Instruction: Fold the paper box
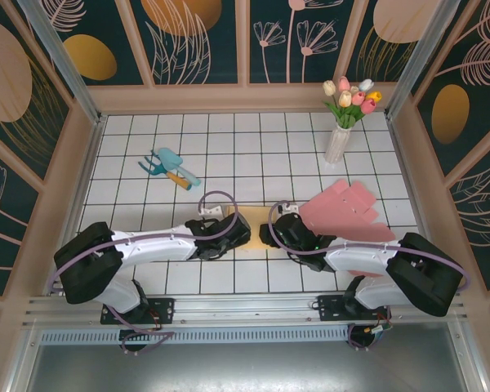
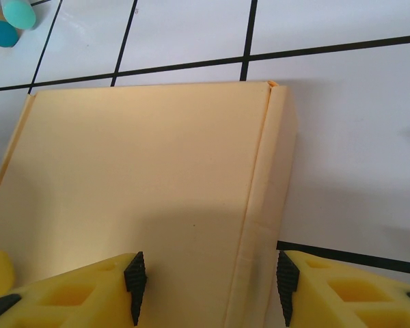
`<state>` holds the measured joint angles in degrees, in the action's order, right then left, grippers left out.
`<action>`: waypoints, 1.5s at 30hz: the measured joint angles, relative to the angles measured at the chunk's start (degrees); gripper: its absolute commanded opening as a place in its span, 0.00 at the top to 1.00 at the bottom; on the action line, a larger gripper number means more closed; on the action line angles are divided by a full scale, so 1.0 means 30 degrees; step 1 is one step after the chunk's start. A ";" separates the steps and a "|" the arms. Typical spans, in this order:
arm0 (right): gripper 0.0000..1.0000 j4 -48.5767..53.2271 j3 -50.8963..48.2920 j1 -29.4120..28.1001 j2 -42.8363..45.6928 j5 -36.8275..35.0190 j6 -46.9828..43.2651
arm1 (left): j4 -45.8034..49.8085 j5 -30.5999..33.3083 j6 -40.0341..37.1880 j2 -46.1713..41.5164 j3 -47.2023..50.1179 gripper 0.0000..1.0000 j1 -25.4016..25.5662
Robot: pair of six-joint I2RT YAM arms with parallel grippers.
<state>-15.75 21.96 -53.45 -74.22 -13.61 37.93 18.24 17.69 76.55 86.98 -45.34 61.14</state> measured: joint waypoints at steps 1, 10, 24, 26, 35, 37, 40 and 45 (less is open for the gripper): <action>0.43 0.0000 0.0000 0.0000 0.0000 0.0000 0.0007 | -0.0022 -0.0131 0.0058 0.0066 -0.0036 0.12 0.0160; 0.43 0.0000 0.0000 0.0000 0.0000 0.0000 0.0058 | -0.0379 -0.0503 0.0590 0.0087 -0.0321 0.13 0.0554; 0.44 -0.0372 -0.0087 0.0000 -0.0219 -0.0138 0.0066 | -0.0590 -0.1056 0.1027 0.0510 -0.0729 0.15 0.0663; 0.44 -0.0437 -0.0087 0.0000 -0.0284 -0.0138 0.0109 | -0.0590 -0.1202 0.1100 0.0510 -0.0729 0.15 0.0663; 0.44 -0.0568 -0.0087 -0.0015 -0.0321 -0.0357 0.0204 | -0.0714 -0.1603 0.1523 0.0095 -0.0729 0.15 0.0663; 0.44 -0.0597 -0.0087 -0.0015 -0.0321 -0.0437 0.0204 | -0.0721 -0.1596 0.1581 0.0000 -0.0729 0.15 0.0663; 0.44 -0.0627 -0.0087 -0.0015 -0.0328 -0.0459 0.0204 | -0.0794 -0.1537 0.1603 -0.0007 -0.0656 0.16 0.0663; 0.44 -0.0699 -0.0087 -0.0044 -0.0466 -0.0495 0.0204 | -0.1209 -0.1326 0.1668 0.0007 -0.0233 0.16 0.0663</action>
<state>-17.85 21.69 -53.58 -75.61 -15.09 38.54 14.61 13.72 81.56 87.00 -46.04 63.13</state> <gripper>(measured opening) 0.565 0.838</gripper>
